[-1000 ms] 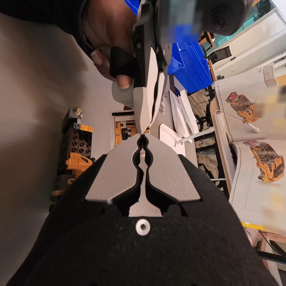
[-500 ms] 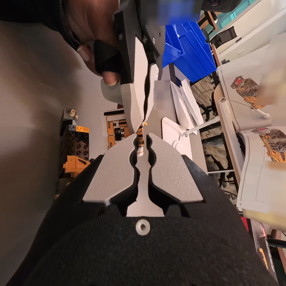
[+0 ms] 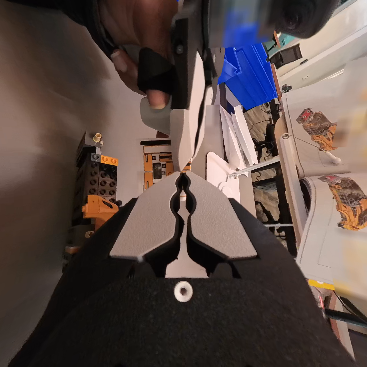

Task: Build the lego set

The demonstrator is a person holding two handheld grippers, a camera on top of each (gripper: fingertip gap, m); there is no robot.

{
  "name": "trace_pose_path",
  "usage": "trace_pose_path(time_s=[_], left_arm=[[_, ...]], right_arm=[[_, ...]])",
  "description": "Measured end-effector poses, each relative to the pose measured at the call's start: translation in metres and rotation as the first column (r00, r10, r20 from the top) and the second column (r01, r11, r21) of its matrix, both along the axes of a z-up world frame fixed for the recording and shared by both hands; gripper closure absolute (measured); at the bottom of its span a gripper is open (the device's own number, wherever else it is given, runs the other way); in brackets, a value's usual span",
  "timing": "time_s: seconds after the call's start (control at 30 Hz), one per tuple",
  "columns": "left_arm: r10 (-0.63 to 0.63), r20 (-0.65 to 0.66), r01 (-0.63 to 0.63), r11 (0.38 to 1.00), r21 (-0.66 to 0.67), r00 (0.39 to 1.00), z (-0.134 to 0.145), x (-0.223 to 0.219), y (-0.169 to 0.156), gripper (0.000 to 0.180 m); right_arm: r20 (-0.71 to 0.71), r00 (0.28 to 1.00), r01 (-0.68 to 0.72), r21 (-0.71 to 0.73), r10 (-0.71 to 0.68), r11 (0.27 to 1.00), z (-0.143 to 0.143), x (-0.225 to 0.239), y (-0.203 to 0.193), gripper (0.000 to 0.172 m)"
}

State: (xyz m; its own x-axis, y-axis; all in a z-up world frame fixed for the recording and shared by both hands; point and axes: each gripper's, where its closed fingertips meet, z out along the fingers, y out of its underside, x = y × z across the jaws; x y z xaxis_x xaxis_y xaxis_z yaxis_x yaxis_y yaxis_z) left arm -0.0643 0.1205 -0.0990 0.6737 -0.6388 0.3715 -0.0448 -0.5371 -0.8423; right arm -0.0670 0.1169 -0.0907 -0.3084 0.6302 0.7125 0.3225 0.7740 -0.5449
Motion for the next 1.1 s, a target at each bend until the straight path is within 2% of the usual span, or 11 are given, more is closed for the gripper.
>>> trace_pose_path(time_s=[0.2,0.37,0.57,0.67,0.73,0.87,1.0,1.1], left_arm=[[0.005,0.086,0.001,0.998,-0.07,0.996,-0.003,-0.003,0.003,0.18],[0.005,0.22,0.032,0.986,-0.164,0.975,-0.006,-0.004,0.004,0.18],[0.019,0.262,0.037,0.978,-0.206,0.965,-0.011,-0.007,0.007,0.18],[0.022,0.237,0.033,0.974,-0.224,0.971,-0.019,-0.009,0.008,0.18],[0.036,0.206,0.016,0.97,-0.243,0.978,-0.03,-0.014,0.012,0.177],[0.054,0.139,-0.019,0.969,-0.245,0.989,-0.043,-0.021,0.017,0.161],[0.089,0.035,-0.08,0.976,-0.204,0.995,-0.052,-0.033,0.024,0.148],[0.11,-0.007,-0.109,0.982,-0.151,0.994,-0.05,-0.038,0.028,0.142]], right_arm=[[0.029,0.999,-0.024,-0.024,0.025,0.999,-0.005,0.001,-0.004,0.172],[0.041,0.998,-0.035,-0.054,0.037,0.998,-0.007,0.003,-0.005,0.172],[0.043,0.998,-0.031,-0.102,0.035,0.994,-0.005,0.005,-0.003,0.172],[0.024,0.999,-0.026,-0.212,0.032,0.977,0.001,0.004,-0.002,0.172],[0.007,1.0,-0.003,-0.345,0.006,0.939,0.006,0.003,0.003,0.172],[-0.034,0.999,-0.015,-0.62,-0.007,0.785,0.021,0.005,0.011,0.172],[-0.039,0.999,-0.025,-0.756,-0.007,0.654,0.027,0.006,0.016,0.172],[-0.043,0.999,-0.034,-0.807,-0.002,0.59,0.029,0.006,0.017,0.172]])
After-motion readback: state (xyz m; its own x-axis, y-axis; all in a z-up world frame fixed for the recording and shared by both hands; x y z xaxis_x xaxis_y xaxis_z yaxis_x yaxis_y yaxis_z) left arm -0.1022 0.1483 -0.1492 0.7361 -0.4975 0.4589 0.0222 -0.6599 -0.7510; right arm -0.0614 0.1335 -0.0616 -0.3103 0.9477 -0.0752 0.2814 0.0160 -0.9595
